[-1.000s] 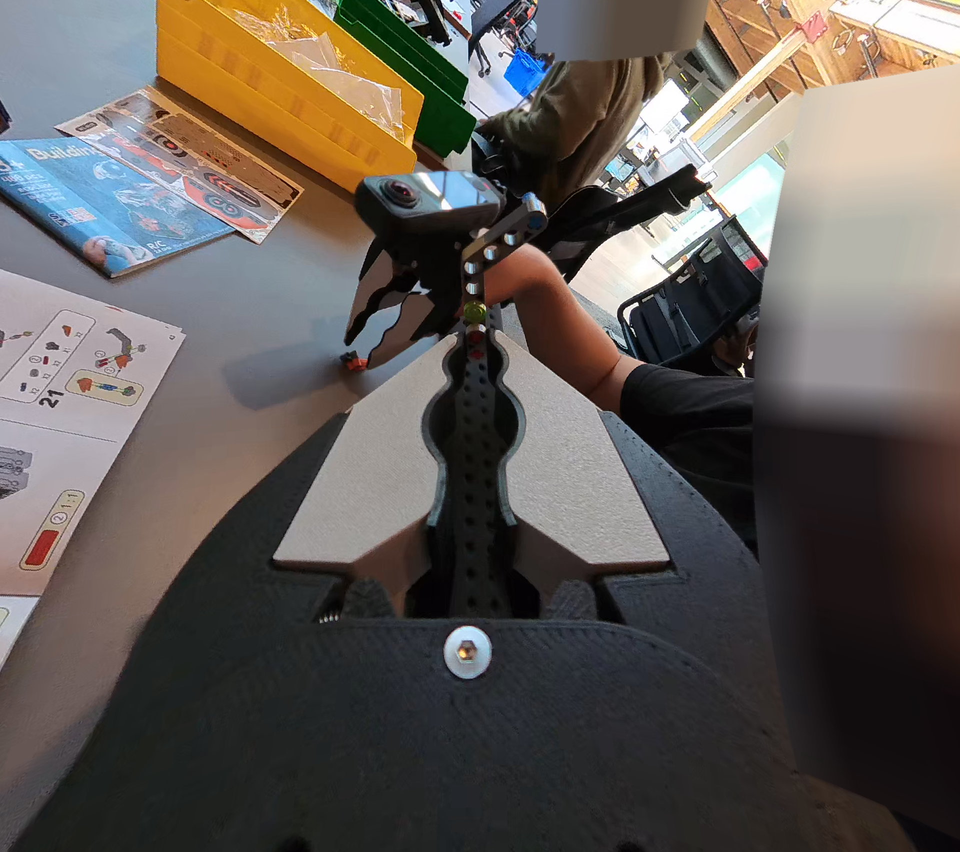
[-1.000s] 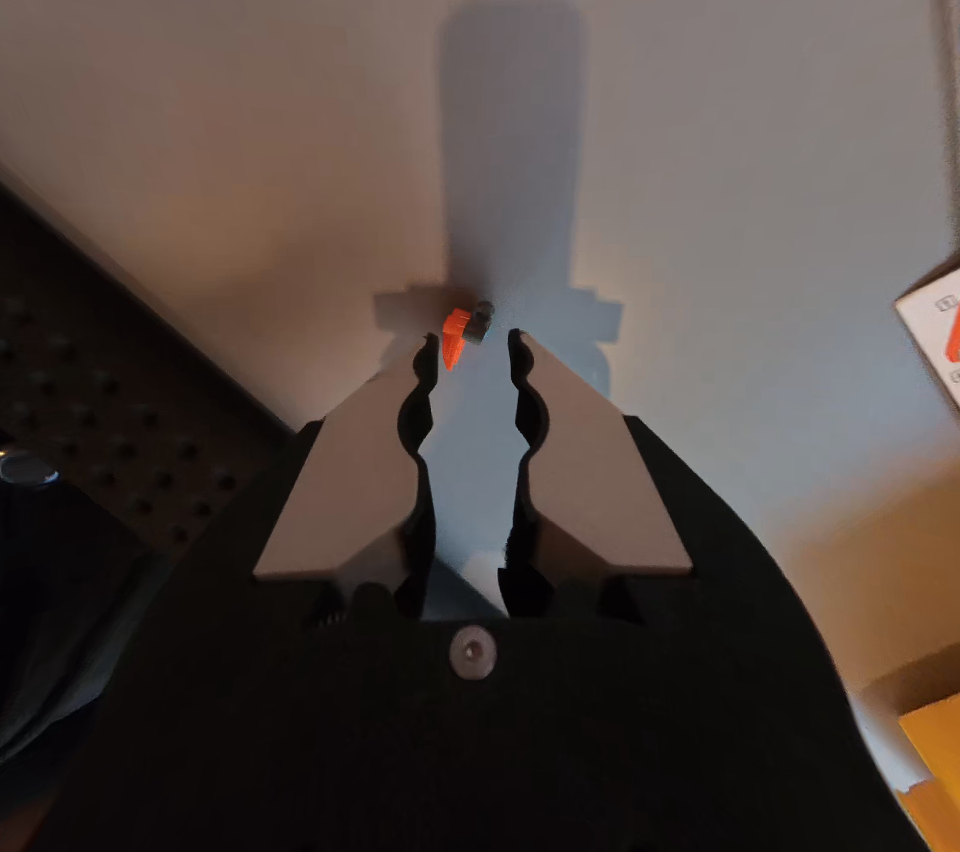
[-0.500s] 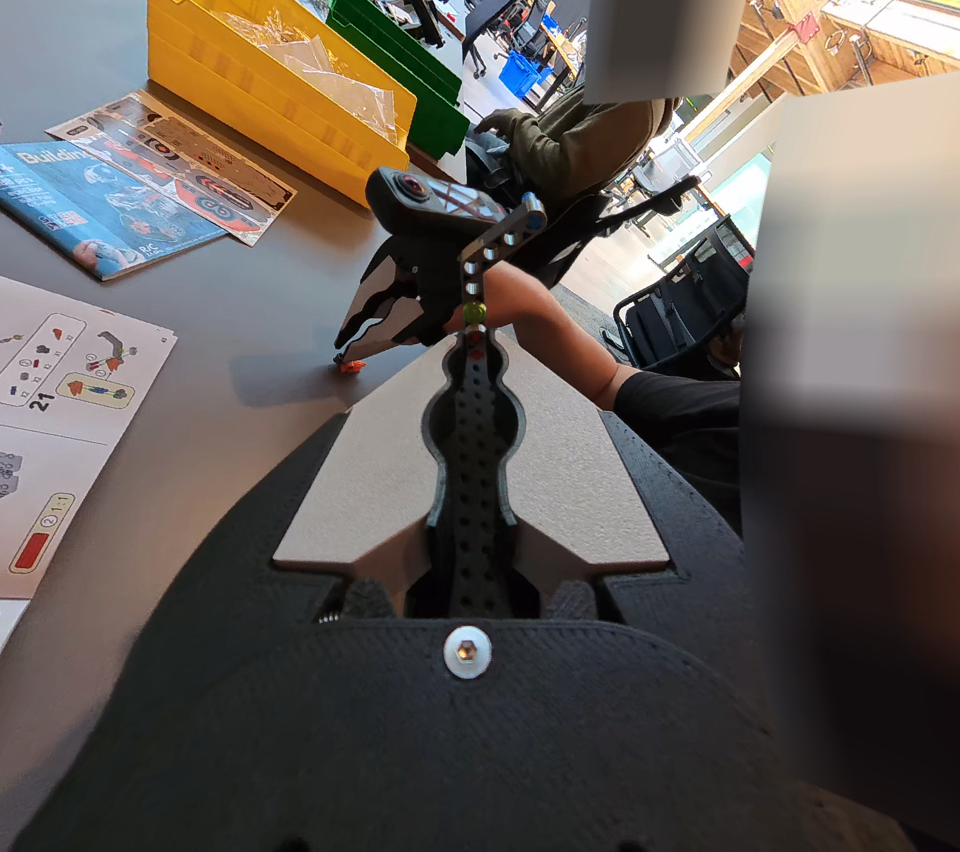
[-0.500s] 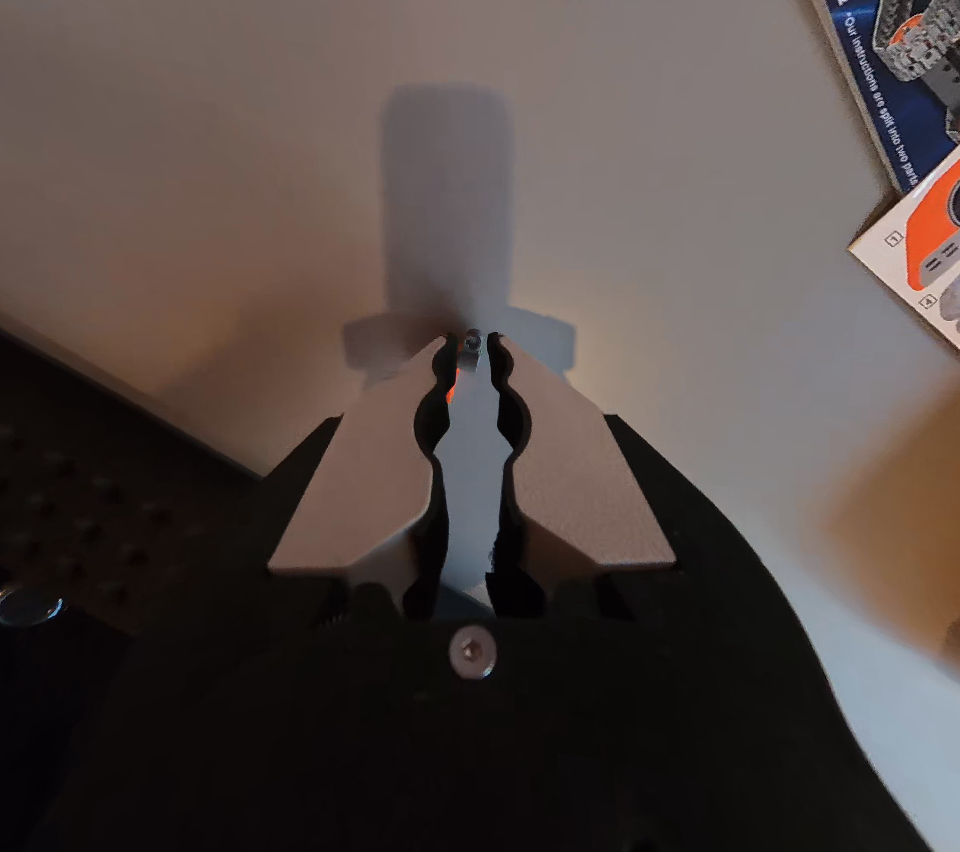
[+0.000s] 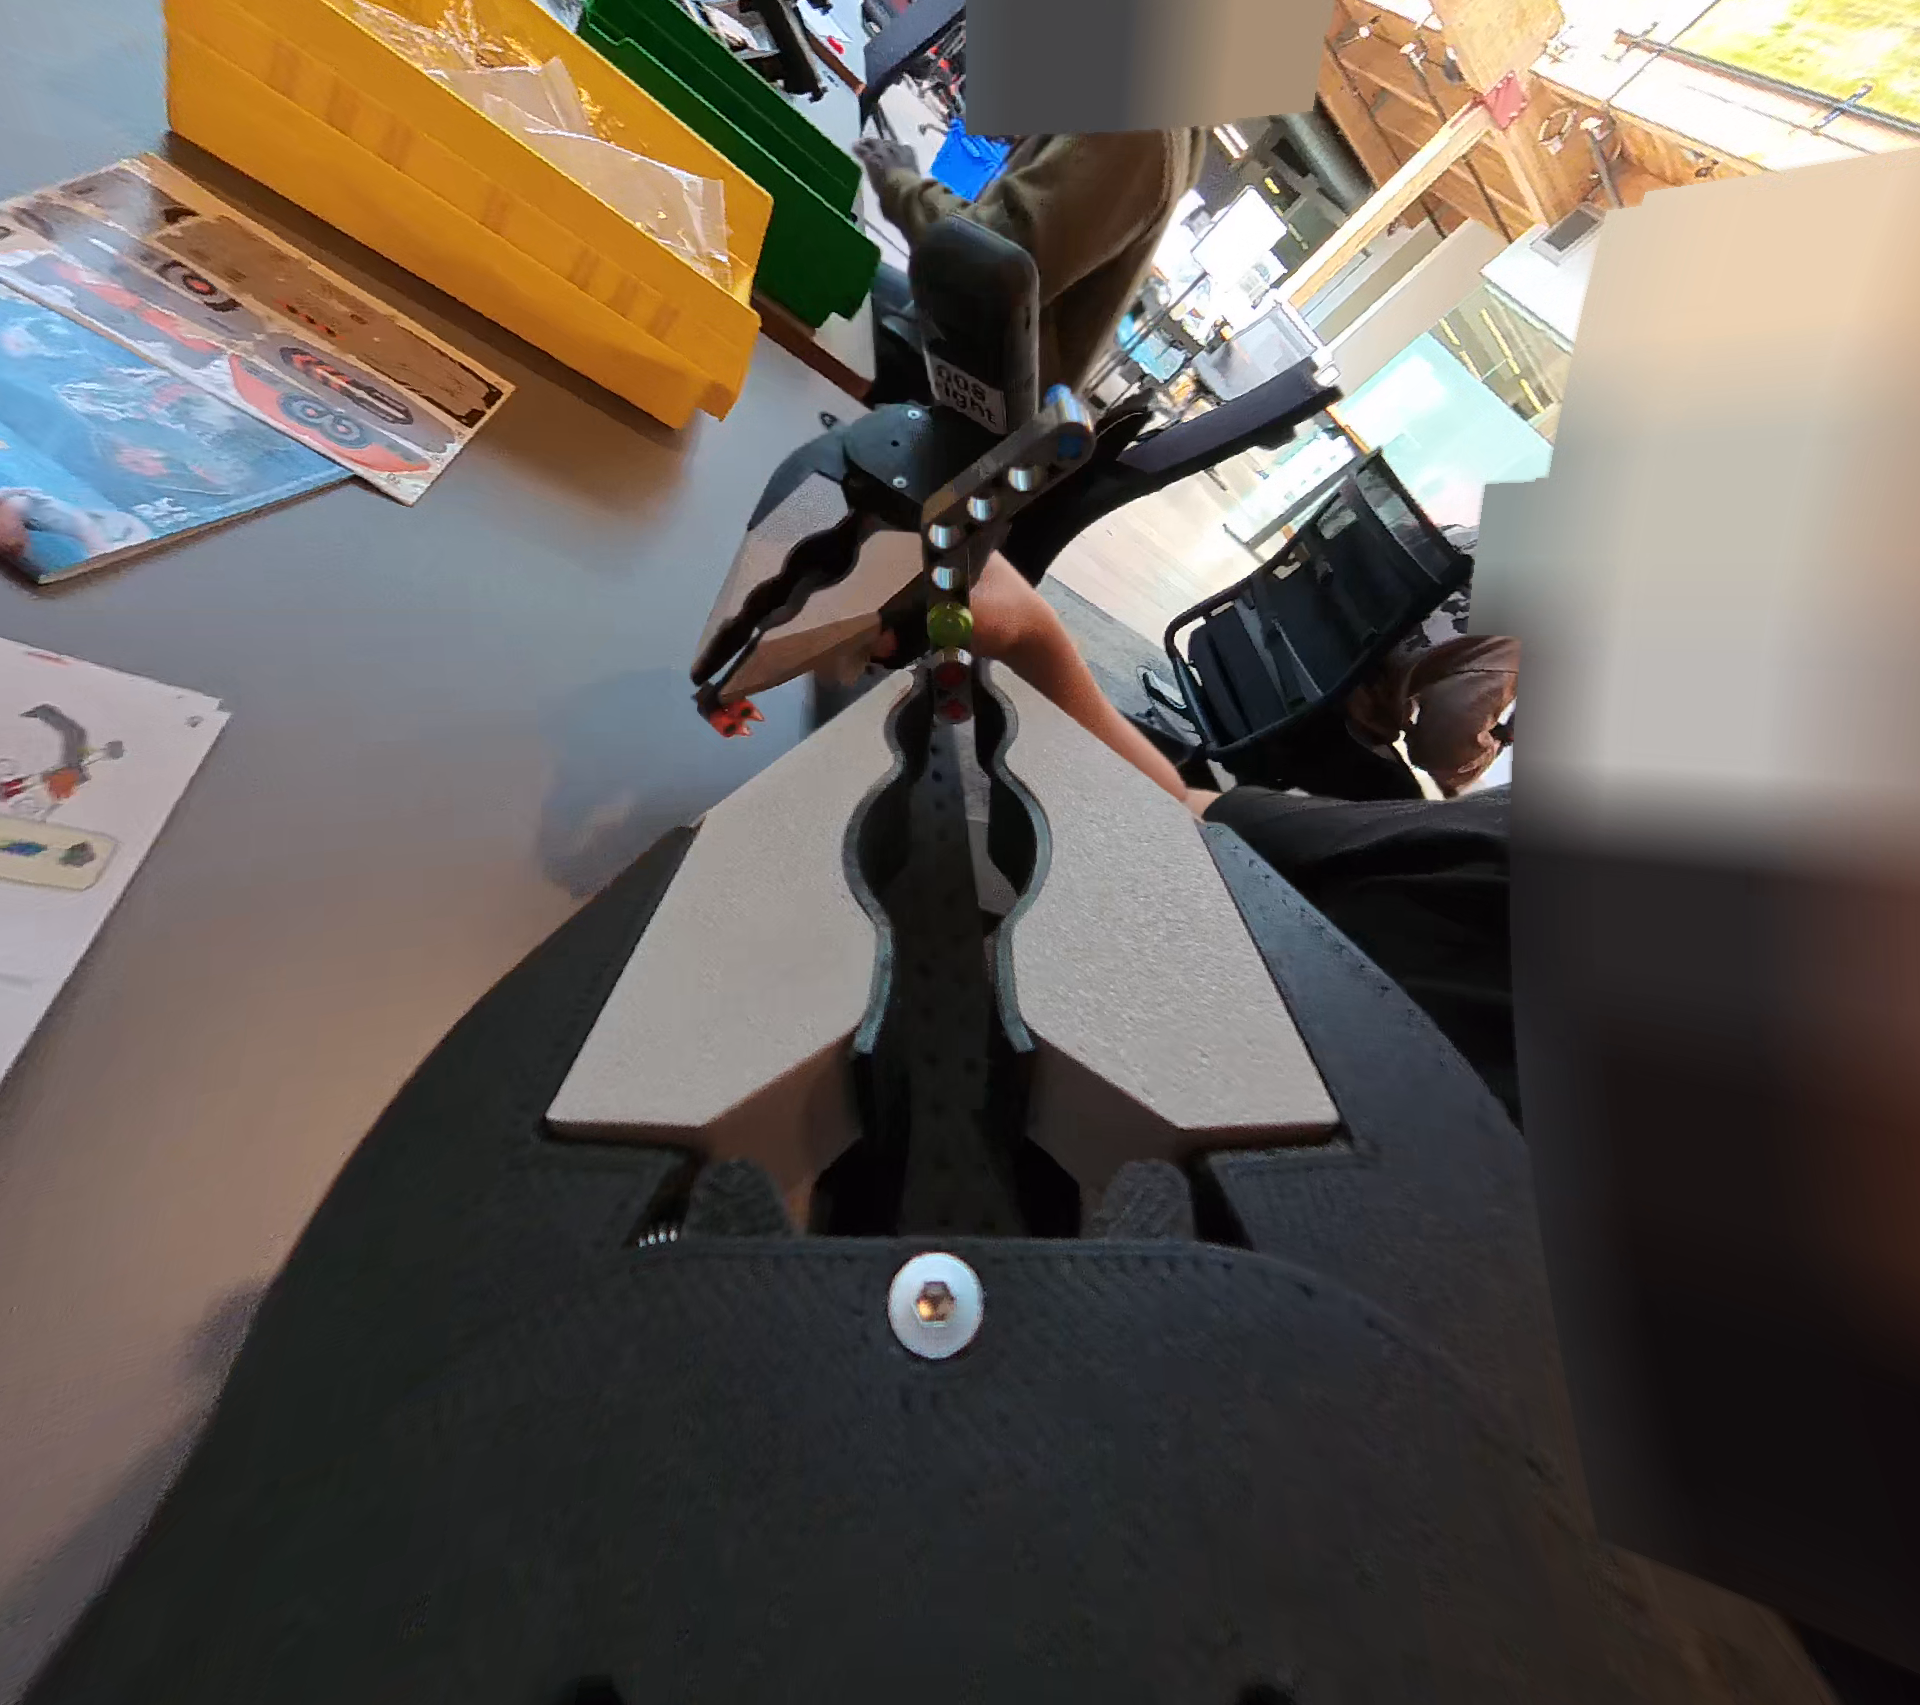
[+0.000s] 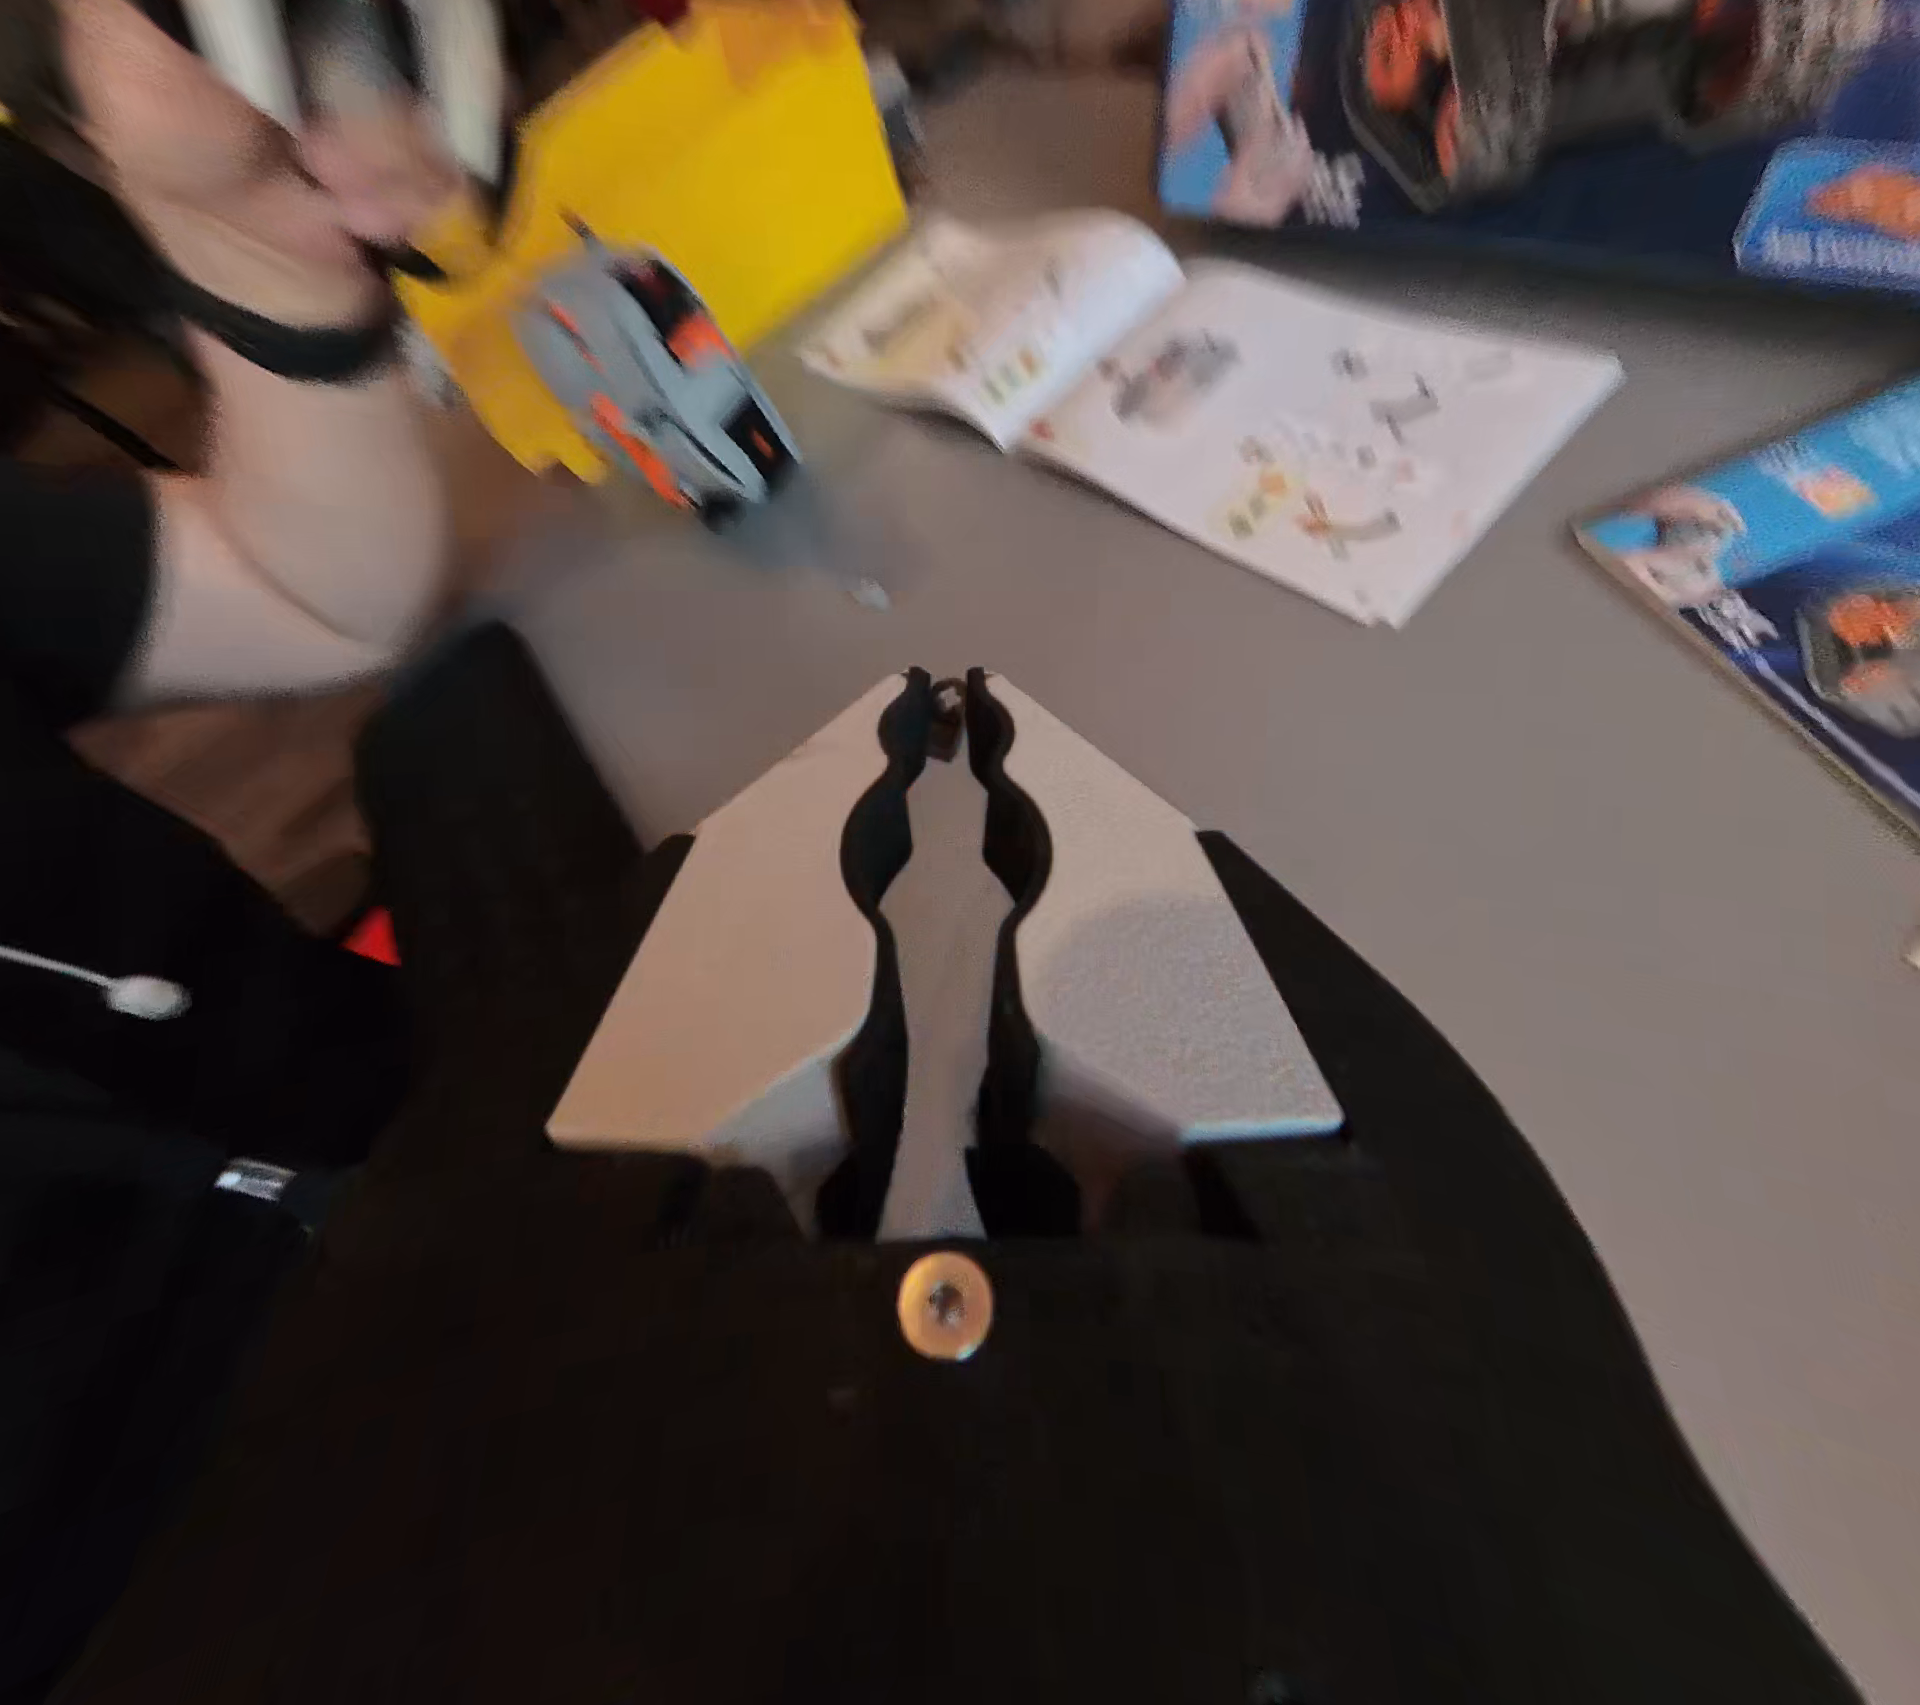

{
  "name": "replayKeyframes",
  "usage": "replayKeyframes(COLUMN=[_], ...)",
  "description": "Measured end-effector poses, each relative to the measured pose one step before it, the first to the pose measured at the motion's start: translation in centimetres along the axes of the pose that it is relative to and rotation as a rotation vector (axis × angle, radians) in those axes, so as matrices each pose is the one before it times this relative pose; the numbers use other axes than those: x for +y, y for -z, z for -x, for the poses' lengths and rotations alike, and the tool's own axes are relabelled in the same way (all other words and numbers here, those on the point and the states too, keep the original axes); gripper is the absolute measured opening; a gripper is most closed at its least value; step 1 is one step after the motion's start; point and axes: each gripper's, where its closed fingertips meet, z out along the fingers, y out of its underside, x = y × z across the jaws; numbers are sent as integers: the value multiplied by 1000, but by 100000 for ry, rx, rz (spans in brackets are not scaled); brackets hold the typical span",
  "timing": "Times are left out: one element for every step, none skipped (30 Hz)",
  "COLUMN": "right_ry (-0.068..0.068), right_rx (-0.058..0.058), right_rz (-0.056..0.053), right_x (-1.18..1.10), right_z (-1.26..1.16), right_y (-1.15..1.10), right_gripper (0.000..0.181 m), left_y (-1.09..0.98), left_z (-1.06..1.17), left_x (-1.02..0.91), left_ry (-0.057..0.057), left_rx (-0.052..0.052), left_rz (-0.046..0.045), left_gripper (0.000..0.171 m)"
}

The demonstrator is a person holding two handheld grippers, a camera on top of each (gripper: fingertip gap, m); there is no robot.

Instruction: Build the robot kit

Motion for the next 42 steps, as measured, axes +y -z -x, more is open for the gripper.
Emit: replayKeyframes(right_ry=[-917,-653,-908,-1170,-1502,-2328,-1725,-905,-491,249,944,962,1092,664,548,558,172,-626,-993,-1493,-744,-839,-1085,-1404,-1934,-2248,-2118,-1083,-253,55,6,246,-48,-1107,-1487,-1363,-366,79,238,-89,-849,-1099], right_rx=[-7770,-6307,-6148,-5718,-3854,-1601,-1154,-2015,-1864,-648,4,-187,-679,-170,690,1129,1024,1356,1023,2318,2592,918,-824,-1252,-71,51,-2132,-514,2961,1345,-2044,-514,1267,-180,-1348,-471,943,628,-83,473,716,-537], right_rz=[-12481,-12071,-10137,-8055,-6643,-4410,-3407,-2519,-1622,-1529,-1359,-1154,-1108,-913,-885,-910,-936,-647,83,1519,1775,1591,709,975,1663,1467,836,548,1365,1137,536,1162,-367,-294,335,879,39,202,477,108,262,479], right_x=[-1359,-1307,-1058,-812,-635,-382,-300,-226,-173,-223,-250,-261,-310,-321,-309,-230,-47,154,328,517,523,420,213,218,336,316,152,110,267,228,101,218,-25,-38,63,135,5,35,99,53,95,108], right_z=[1039,850,790,681,330,-94,-157,17,57,-57,-77,4,101,24,-105,-201,-230,-306,-239,-417,-460,-234,1,12,-243,-278,130,-35,-526,-233,353,104,-212,-72,81,-65,-235,-106,24,-96,-194,-24], right_y=[981,860,744,625,555,485,436,382,336,318,296,320,344,415,499,562,574,549,469,332,152,-62,-184,-199,-163,-130,-142,-81,-37,-57,-125,-96,47,60,-31,-57,-16,-37,-81,-35,-48,-84], right_gripper=[6,6,6,6,5,5,5,6,6,5,5,5,6,6,6,6,6,5,5,6,5,5,5,5,5,5,5,5,5,5,5,6,5,5,5,5,5,5,5,5,5,5], left_y=[-770,-814,-847,-897,-956,-965,-930,-867,-877,-914,-945,-1012,-1037,-938,-777,-687,-528,-278,-17,130,171,113,88,103,186,189,122,59,-3,-38,-66,-78,-63,3,11,21,57,83,65,50,63,93], left_z=[-56,66,146,89,38,-33,-100,-31,140,366,406,257,303,678,774,390,324,526,548,640,651,355,228,190,271,141,-17,21,-131,-272,-32,263,137,-9,29,168,166,134,82,60,152,150], left_x=[184,225,225,227,281,283,86,-91,-76,-46,-41,-86,-100,9,-4,-51,117,228,132,257,487,607,666,555,269,-49,-157,-67,26,87,199,287,194,-42,-41,52,28,-60,-25,15,1,-24], left_ry=[476,113,-1073,-2048,-2022,-1210,-434,-81,171,793,1821,1999,1341,631,1320,1740,1638,1340,767,994,2052,2471,1632,-951,-3567,-4557,-3305,-1022,298,214,-348,-899,-741,402,1551,1540,574,422,654,864,892,1063], left_rx=[2550,1574,705,711,908,1229,1740,1546,845,-68,-141,1229,1497,-328,-763,1736,2465,972,561,-2,-106,1155,753,-692,-2580,-2240,-815,-315,894,1483,-361,-2102,-777,931,1026,107,-223,-258,88,128,-422,-318], left_rz=[-156,-77,-350,-341,-140,-159,-1281,-2120,-1314,-227,145,75,604,1268,-223,-2263,-2117,-2521,-4511,-4253,-2162,173,2405,3031,2282,902,-45,93,82,-4,477,1091,635,-589,-311,235,-167,-597,-173,185,-71,-250], left_gripper=[5,5,5,5,5,5,5,5,5,5,5,5,5,5,5,5,5,5,5,5,5,5,5,5,5,5,5,5,5,5,5,5,5,5,5,5,5,5,5,5,5,5])
